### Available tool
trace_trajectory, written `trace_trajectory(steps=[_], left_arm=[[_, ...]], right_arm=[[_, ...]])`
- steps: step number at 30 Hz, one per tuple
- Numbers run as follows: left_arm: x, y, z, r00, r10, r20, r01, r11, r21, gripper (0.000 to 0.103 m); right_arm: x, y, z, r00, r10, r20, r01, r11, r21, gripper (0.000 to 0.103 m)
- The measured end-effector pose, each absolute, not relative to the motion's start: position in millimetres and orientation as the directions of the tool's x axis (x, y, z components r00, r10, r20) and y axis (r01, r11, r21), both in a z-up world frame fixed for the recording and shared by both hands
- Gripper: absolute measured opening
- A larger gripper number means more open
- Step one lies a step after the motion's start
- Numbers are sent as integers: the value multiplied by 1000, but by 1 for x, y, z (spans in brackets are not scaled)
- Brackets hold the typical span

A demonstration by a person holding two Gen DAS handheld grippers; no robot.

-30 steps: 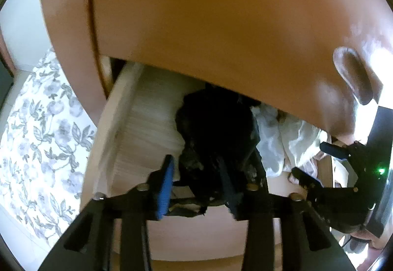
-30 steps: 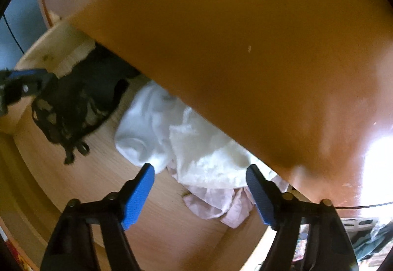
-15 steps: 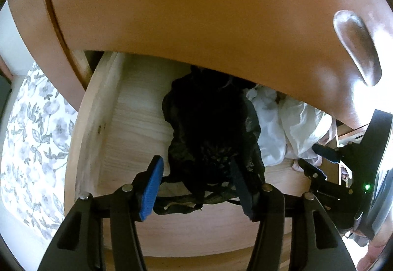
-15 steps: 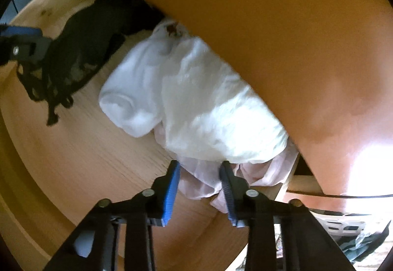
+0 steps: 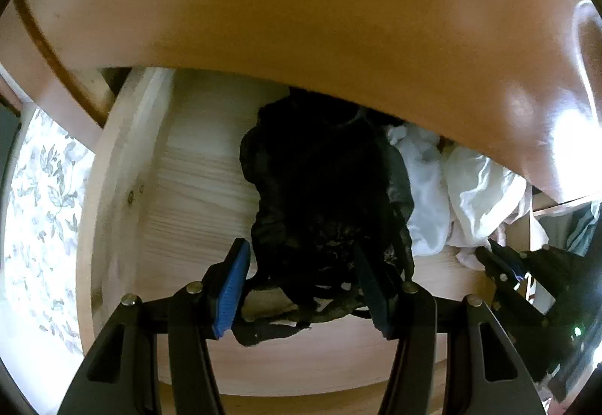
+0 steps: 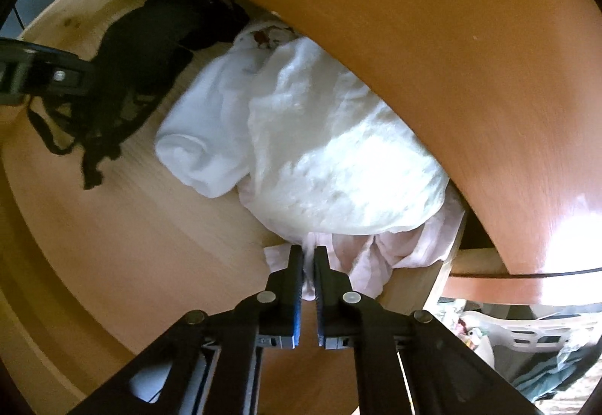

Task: Take underwear out of drawer
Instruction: 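Close the right tool on the pink cloth in the drawer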

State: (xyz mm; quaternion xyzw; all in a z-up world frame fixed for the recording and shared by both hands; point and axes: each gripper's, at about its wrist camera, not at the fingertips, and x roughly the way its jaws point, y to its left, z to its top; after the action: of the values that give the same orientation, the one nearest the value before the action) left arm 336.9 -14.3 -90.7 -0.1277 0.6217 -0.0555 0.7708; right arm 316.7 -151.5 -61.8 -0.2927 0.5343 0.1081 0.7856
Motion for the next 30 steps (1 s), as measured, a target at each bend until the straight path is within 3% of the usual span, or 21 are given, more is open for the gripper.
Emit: trace_trajectory(steps=[11, 13, 18, 22, 30], left_arm=[[352, -4, -109, 146, -297, -944, -135, 939, -316, 58], [354, -5, -110, 152, -296, -943, -135, 939, -316, 52], [349, -12, -111, 166, -287, -944, -115, 945, -308, 20], [348, -15, -109, 193, -288, -938, -89, 947, -309, 13], [335, -14, -97, 281, -328, -902, -54, 933, -356, 10]], right_arm=[[280, -175, -34, 413, 19, -910, -464, 865, -193, 6], [277, -186, -29, 417, 45, -908, -466, 868, -171, 6], [263, -202, -17, 437, 79, -896, -459, 876, -147, 6], [260, -210, -13, 454, 93, -886, -446, 885, -135, 6], [254, -213, -7, 492, 110, -864, -408, 905, -117, 6]])
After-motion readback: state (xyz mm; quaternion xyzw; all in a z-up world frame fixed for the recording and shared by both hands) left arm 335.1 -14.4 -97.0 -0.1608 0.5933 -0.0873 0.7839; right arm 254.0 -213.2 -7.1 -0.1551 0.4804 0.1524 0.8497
